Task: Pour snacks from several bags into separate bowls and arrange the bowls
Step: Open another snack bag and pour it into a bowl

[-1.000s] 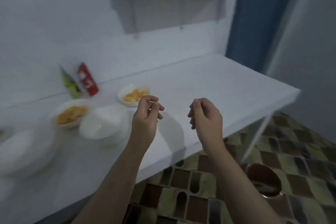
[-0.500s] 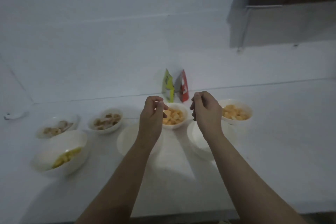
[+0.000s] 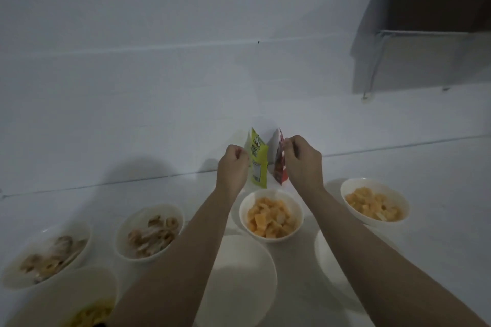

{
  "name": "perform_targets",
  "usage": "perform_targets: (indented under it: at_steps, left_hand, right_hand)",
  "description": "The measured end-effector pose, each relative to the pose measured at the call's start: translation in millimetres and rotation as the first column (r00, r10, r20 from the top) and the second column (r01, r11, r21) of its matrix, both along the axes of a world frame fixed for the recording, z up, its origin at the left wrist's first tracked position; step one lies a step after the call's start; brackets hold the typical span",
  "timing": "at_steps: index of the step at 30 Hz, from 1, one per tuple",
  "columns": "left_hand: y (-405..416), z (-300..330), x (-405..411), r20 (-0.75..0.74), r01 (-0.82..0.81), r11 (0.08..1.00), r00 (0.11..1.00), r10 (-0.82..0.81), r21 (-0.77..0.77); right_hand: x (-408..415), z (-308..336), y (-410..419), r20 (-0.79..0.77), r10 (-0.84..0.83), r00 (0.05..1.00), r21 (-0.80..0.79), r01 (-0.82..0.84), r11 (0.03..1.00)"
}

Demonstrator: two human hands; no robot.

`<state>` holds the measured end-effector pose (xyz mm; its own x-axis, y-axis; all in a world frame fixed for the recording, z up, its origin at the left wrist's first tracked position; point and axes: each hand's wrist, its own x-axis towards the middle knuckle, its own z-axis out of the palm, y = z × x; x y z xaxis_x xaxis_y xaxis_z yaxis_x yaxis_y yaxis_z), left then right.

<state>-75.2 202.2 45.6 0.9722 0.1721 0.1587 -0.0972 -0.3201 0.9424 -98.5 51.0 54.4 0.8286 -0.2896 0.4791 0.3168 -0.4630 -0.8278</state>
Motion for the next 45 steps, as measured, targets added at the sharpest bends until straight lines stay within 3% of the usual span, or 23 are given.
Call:
perform_targets:
  at_steps: [7, 14, 21, 24, 29, 32, 37, 45]
  left_hand:
    - [-20.0, 8.6, 73.7, -0.116, 0.021, 0.99, 0.993, -0.005, 0.137]
    - [-36.2, -9.4, 126.6, -0.345, 0.098, 0.929, 0.938, 0.034, 0.358]
    - [-36.3, -8.8, 138.3, -0.272, 0.092, 0.829, 0.96, 0.073, 0.551]
    - [-26.2, -2.3, 131.2, -0.218, 0.041, 0.863, 0.972, 0.082, 0.503]
    - [-10.2, 29.8, 76.8, 0.009, -0.065, 0.939, 0.998, 0.066, 0.338]
    - [-10.4, 46.3, 31.5, 0.118, -0.001, 0.973, 0.993, -0.027, 0.23]
    - [-32.1, 54.1, -30.3, 0.22, 0.114, 0.982, 0.965, -0.145, 0.148]
    - [-113.9, 65.1, -83.5, 0.189, 0.383, 0.92, 0.9, -0.392, 0.083]
  right_hand:
    - [61.8, -7.5, 5.3, -0.034, -0.038, 0.999, -0.057, 0.036, 0.998]
    - [103.4, -26.2, 0.9, -0.063, -0.125, 0.99, -0.156, 0.114, 0.981]
    - [108.1, -40.6, -8.7, -0.104, -0.115, 0.988, -0.166, 0.097, 0.981]
    - [102.0, -37.9, -6.7, -0.086, -0.102, 0.991, -0.14, 0.089, 0.986]
    - [81.3, -23.0, -2.0, -0.019, -0.071, 0.997, -0.069, 0.069, 0.995]
    - [55.9, -9.8, -1.6, 0.048, -0.069, 0.997, -0.008, 0.069, 0.998]
    - [1.0, 12.6, -16.6, 0.124, -0.006, 0.992, -0.05, 0.013, 0.999]
    - [-70.7, 19.4, -91.8, 0.01, -0.079, 0.997, 0.125, 0.077, 0.989]
